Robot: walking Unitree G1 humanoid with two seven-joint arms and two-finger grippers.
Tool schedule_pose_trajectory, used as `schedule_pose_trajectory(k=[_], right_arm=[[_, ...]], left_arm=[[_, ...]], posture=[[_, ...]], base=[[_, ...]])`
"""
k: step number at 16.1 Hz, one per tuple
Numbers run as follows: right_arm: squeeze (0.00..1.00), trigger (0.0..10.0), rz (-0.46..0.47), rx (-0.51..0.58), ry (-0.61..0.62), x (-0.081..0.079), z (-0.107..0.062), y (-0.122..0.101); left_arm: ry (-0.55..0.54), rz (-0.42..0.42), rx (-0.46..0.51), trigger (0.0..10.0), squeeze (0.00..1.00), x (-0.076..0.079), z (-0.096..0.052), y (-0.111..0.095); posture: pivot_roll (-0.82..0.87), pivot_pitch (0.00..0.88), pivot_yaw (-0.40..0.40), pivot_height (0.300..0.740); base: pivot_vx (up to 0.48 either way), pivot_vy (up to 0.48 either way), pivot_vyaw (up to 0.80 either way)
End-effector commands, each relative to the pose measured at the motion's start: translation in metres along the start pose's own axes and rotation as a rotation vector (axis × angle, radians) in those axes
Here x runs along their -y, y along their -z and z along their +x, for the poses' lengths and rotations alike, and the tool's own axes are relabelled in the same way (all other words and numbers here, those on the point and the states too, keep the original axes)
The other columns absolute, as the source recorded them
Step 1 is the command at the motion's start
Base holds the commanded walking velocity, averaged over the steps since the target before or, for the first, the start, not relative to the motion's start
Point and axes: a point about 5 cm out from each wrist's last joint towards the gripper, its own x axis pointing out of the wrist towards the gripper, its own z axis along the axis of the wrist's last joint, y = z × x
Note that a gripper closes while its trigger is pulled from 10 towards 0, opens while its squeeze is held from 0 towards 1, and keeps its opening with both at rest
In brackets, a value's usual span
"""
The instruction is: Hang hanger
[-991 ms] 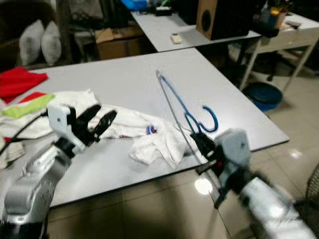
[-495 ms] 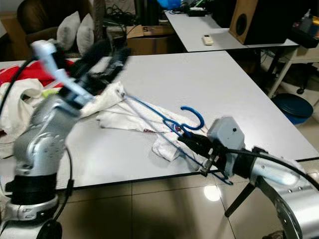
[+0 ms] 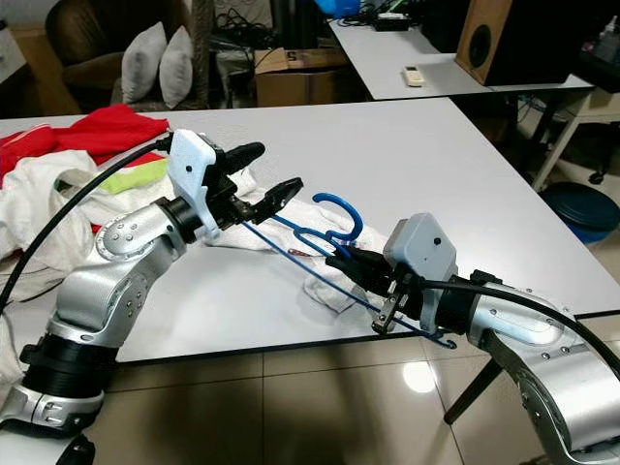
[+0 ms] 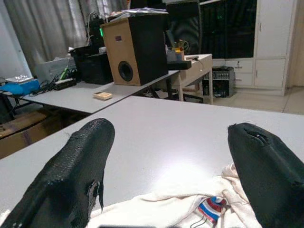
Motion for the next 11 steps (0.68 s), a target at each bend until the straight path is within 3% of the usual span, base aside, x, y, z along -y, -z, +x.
schedule_pose_trajectory(k=[1, 7, 9, 10, 11], right_arm=[[0.00, 10.0, -0.025, 0.022, 0.013, 0.004, -0.002, -0.006], [0.00, 10.0, -0.030, 0.013, 0.019, 0.002, -0.004, -0.005], [0.00, 10.0, -0.025, 0.005, 0.022, 0.000, -0.003, -0.001], [0.00, 10.0, -0.015, -0.003, 0.027, -0.002, -0.002, 0.003], [0.00, 10.0, 0.004, -0.050, 0.068, -0.007, 0.007, 0.016]], left_arm=[[-0.001, 0.023, -0.037, 10.0, 0.00, -0.004, -0.001, 0.004], [-0.025, 0.050, -0.040, 10.0, 0.00, -0.010, -0.003, 0.008], [-0.056, -0.118, 0.116, 10.0, 0.00, -0.013, 0.001, -0.009], [-0.051, -0.244, 0.224, 10.0, 0.00, -0.015, 0.001, -0.018], [-0.046, -0.315, 0.270, 10.0, 0.00, -0.018, 0.001, -0.020]], posture=[[-0.26, 0.000, 0.070, 0.740], [-0.27, 0.000, 0.079, 0.740], [-0.27, 0.000, 0.078, 0.740], [-0.27, 0.000, 0.080, 0.740], [-0.28, 0.000, 0.082, 0.740]], base=[[0.000, 0.000, 0.00], [0.000, 0.000, 0.00], [0.000, 0.000, 0.00], [0.000, 0.000, 0.00], [0.000, 0.000, 0.00]])
